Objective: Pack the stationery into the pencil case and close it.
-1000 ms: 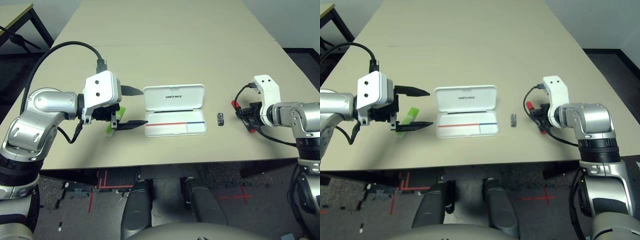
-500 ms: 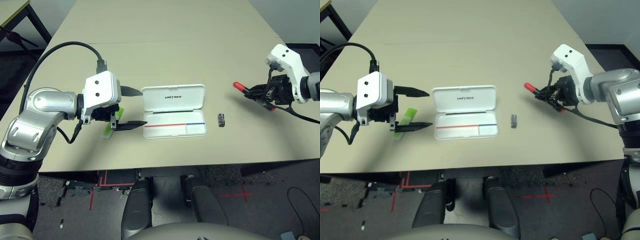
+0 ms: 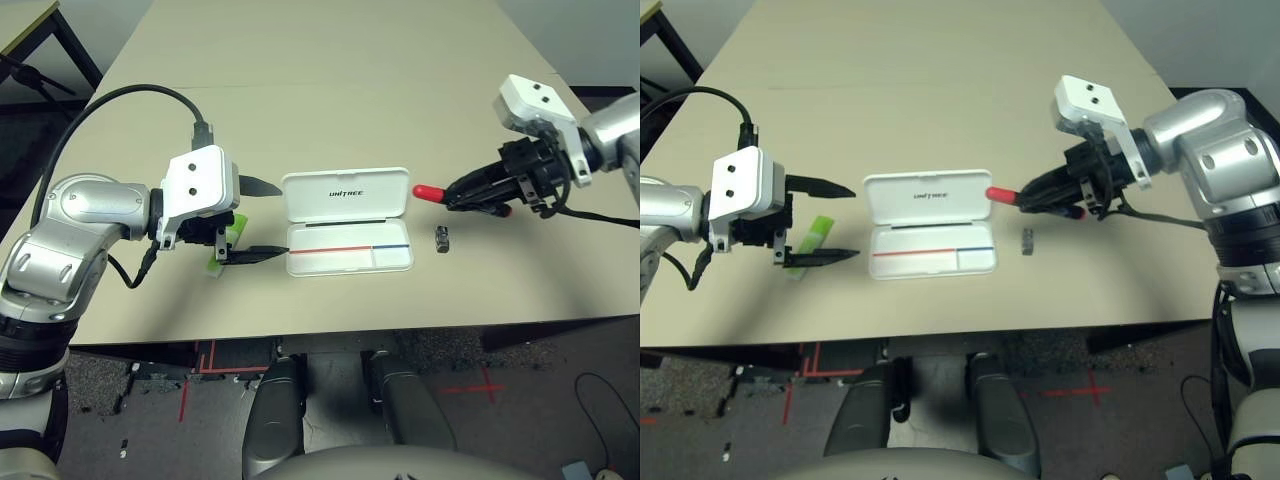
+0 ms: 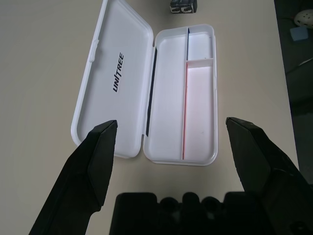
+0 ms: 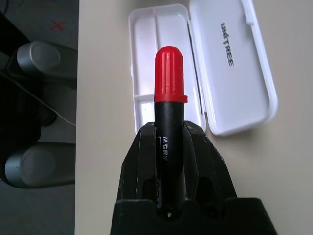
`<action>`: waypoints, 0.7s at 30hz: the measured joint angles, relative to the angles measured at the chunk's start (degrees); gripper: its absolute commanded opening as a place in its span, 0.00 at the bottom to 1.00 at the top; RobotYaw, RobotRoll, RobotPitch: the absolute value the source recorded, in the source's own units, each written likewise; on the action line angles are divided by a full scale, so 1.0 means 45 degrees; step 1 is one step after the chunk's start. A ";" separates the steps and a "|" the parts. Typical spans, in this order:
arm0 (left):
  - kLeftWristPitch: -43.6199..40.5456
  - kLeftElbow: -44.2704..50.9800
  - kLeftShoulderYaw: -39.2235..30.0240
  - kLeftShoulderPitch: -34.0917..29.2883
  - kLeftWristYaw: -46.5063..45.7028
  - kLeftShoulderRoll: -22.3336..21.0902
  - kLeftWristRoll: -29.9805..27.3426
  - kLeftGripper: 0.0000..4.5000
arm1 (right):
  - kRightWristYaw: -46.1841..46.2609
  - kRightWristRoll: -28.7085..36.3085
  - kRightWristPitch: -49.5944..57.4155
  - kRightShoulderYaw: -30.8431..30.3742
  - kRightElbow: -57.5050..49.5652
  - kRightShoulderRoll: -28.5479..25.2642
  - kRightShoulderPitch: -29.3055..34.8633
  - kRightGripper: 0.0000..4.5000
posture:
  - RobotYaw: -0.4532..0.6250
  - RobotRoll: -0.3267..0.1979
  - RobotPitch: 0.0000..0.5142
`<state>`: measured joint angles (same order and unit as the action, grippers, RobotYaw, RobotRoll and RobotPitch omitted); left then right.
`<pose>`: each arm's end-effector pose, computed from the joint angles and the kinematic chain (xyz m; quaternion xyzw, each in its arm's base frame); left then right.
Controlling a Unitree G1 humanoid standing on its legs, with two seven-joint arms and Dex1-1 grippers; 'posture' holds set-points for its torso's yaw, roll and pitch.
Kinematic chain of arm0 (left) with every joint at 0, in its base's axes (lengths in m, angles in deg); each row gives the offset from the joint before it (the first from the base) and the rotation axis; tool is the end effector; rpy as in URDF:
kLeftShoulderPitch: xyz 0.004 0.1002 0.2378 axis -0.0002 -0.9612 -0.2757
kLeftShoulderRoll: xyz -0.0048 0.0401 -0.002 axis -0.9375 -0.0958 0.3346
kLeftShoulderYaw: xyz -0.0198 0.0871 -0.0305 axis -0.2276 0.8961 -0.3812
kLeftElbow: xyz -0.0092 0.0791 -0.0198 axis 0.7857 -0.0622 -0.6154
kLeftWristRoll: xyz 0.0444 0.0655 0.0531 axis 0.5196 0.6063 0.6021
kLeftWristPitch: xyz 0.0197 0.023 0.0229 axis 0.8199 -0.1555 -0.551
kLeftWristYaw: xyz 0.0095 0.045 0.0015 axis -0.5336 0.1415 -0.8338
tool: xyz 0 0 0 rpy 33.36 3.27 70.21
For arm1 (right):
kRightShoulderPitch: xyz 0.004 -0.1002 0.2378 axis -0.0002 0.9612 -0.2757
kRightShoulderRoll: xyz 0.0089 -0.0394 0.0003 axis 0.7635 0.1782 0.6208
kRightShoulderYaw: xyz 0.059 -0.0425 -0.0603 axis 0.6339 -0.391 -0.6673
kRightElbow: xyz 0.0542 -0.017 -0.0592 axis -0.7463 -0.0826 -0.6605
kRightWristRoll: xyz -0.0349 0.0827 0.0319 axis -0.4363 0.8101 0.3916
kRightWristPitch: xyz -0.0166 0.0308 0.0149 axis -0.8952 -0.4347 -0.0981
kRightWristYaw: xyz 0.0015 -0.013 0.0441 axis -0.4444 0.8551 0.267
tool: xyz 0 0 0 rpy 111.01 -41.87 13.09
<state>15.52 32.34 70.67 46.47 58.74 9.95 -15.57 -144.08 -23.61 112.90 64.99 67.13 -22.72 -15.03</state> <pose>0.2282 0.2273 0.2432 0.3259 0.0664 -0.5640 0.7558 0.2970 -0.2139 0.2745 -0.2885 0.1859 0.6670 0.6613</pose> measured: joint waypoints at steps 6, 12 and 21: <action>-0.0041 0.0004 0.0027 0.0007 0.0011 -0.0004 -0.0001 1.00 | 0.0368 -0.0297 -0.0435 -0.0505 0.0071 0.2104 -0.0063 0.11 | 0.45 0.62 0.30; -0.0170 0.0040 0.0036 0.0006 0.0002 0.0000 -0.0001 1.00 | 0.0793 -0.1028 -0.1196 -0.0803 0.0655 0.3262 -0.0058 0.11 | 0.46 0.62 0.29; -0.0322 0.0132 0.0036 -0.0049 -0.0108 0.0009 -0.0002 1.00 | 0.2074 -0.2329 -0.2375 -0.1367 0.1421 0.4443 0.0580 0.11 | 0.47 0.62 0.29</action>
<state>14.07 32.94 70.83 46.25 58.26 9.99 -15.58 -134.74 -34.10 102.21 58.85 73.53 -2.72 -12.42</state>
